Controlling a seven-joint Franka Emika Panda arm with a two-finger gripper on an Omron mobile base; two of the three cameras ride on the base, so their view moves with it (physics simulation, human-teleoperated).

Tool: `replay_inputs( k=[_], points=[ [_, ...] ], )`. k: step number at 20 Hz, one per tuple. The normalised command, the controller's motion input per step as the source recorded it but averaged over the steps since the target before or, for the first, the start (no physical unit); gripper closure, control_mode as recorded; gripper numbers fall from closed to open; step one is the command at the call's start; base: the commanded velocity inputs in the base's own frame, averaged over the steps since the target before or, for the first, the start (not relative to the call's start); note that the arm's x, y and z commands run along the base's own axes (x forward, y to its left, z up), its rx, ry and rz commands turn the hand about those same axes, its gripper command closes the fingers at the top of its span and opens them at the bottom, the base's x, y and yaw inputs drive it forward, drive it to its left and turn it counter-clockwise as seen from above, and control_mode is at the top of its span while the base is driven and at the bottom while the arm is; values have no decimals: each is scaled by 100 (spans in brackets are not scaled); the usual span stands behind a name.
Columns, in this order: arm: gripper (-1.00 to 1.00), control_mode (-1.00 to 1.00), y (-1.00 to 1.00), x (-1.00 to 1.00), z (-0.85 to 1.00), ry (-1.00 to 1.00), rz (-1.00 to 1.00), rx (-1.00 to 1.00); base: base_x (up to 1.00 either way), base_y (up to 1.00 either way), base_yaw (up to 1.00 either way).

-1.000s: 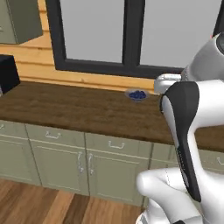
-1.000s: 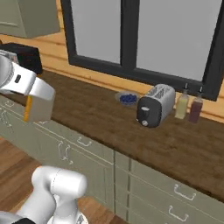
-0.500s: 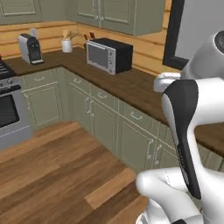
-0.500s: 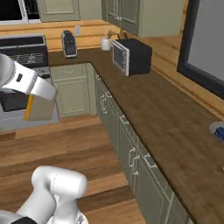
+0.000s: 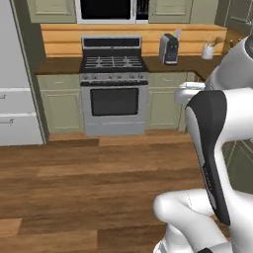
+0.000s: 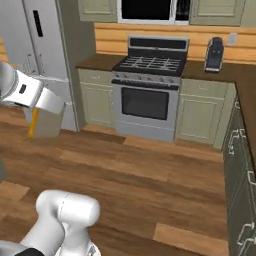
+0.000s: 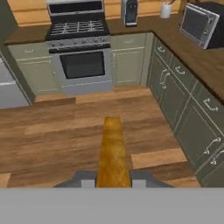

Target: Start the toaster. Once the lever pops up, take the bread to the plate on the dining counter.

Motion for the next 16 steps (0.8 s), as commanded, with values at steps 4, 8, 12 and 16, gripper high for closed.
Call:
replay_inputs(
  k=[4, 8, 12, 16],
  points=[
    [100, 100, 0, 0, 0, 0, 0, 0, 23, 55, 75],
    [100, 100, 0, 0, 0, 0, 0, 0, 66, 40, 36],
    [100, 100, 0, 0, 0, 0, 0, 0, 100, 3, 19],
    [100, 100, 0, 0, 0, 0, 0, 0, 100, -3, 18]
  ],
)
